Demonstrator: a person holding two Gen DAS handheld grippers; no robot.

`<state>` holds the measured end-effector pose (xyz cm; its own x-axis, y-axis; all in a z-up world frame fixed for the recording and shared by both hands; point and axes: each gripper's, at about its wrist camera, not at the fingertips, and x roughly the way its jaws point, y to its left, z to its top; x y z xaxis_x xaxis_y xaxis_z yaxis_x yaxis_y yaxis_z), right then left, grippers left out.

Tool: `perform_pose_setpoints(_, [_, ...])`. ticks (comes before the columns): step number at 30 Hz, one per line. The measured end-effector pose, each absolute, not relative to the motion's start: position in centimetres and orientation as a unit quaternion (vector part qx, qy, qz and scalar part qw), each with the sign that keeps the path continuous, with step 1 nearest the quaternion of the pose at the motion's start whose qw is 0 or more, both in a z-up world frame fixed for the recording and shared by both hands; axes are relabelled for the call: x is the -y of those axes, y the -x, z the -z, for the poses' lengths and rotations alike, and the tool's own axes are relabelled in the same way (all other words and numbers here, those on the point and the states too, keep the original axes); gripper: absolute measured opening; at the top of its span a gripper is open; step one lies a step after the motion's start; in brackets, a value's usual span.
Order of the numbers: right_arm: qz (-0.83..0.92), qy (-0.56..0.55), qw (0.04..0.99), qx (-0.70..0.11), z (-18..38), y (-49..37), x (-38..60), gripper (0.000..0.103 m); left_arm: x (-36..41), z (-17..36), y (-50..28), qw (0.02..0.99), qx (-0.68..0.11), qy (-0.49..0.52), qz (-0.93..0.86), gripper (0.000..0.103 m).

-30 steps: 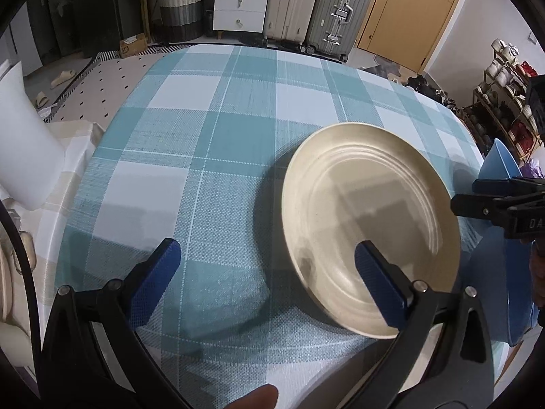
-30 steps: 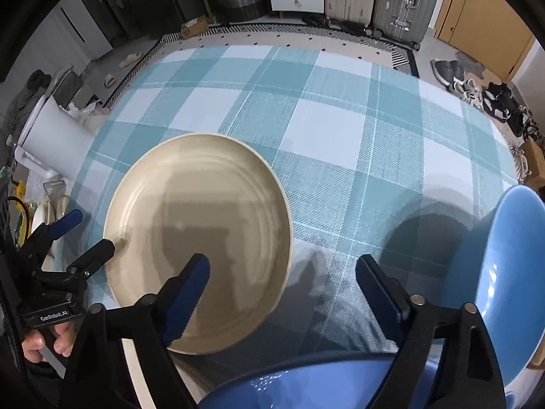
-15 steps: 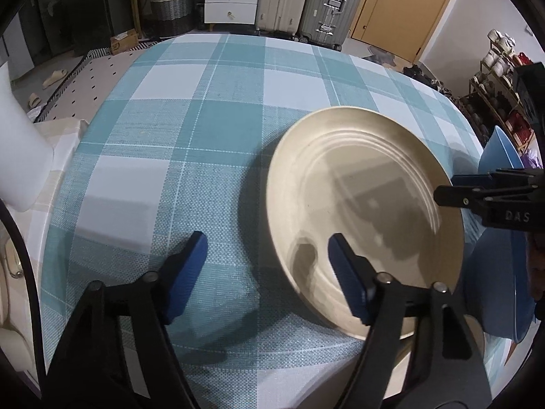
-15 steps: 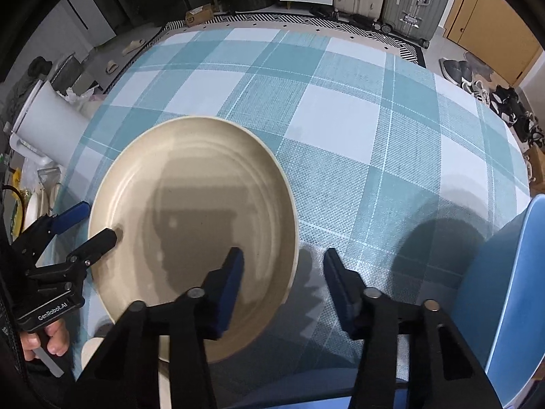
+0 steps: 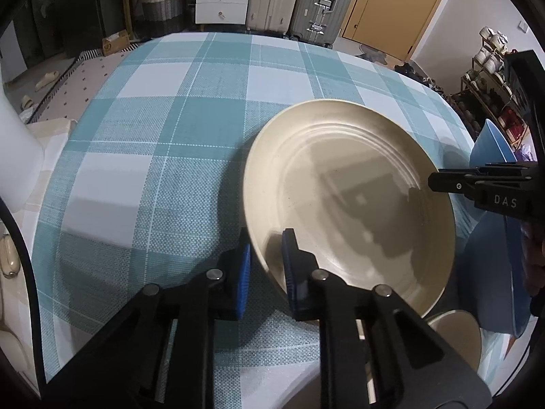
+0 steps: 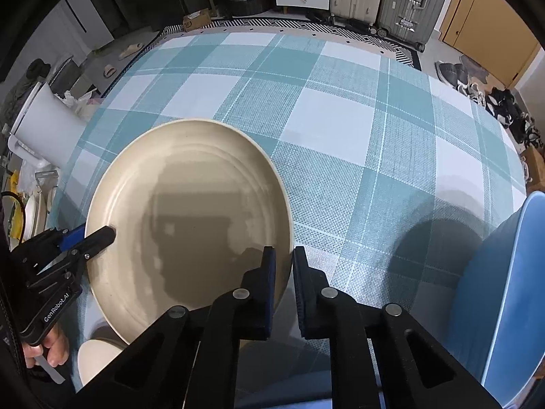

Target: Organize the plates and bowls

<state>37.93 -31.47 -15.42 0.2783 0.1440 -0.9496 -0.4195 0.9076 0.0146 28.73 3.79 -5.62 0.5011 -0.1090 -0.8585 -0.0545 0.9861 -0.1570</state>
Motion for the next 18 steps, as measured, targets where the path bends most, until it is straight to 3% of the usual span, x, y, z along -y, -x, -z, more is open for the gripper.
perform_pose_setpoints(18, [-0.177, 0.115, 0.808, -0.549, 13.2, -37.3, 31.0, 0.01, -4.1, 3.4, -27.7, 0.874, -0.479, 0.084, 0.009, 0.013])
